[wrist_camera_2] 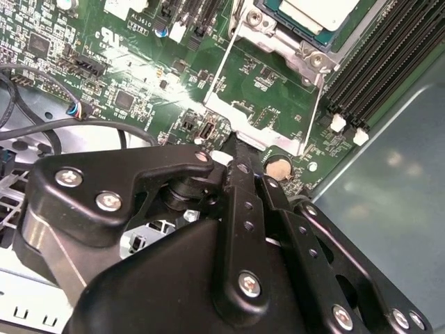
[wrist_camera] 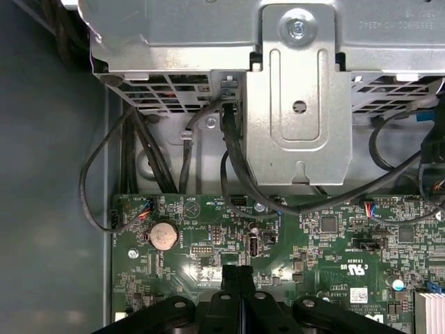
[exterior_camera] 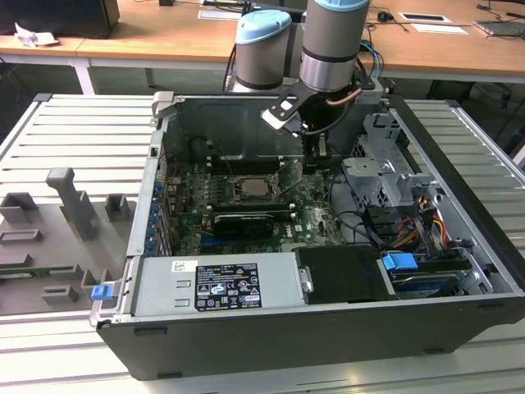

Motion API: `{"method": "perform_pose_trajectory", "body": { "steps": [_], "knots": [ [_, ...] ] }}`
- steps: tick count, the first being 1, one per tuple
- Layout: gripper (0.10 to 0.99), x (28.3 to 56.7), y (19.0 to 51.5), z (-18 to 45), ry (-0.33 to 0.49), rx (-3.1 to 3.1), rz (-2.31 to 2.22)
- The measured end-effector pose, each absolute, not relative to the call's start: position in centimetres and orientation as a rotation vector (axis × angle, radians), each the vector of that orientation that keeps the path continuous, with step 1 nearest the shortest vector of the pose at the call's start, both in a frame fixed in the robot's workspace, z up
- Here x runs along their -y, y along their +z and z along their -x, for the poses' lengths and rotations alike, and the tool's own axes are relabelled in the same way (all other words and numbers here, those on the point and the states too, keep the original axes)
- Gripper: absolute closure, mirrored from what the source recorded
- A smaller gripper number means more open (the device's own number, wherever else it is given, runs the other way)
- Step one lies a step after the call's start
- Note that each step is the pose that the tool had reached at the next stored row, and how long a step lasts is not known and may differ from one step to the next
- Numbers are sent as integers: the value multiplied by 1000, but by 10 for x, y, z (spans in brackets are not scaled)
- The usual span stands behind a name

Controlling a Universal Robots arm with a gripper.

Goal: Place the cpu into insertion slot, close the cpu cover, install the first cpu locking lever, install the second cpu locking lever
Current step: 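Close the cpu cover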

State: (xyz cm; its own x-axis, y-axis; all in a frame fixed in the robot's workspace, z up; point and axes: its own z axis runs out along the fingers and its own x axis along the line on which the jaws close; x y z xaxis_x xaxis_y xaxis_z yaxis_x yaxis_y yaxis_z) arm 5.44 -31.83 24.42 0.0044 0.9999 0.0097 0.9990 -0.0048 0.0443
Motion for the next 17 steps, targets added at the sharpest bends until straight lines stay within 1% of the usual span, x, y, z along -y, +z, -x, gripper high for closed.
{"method": "perform_pose_trajectory", "body": {
  "steps": [17],
  "knots": [
    [980, 318, 244, -47, 59, -2199, -2209]
  ]
}}
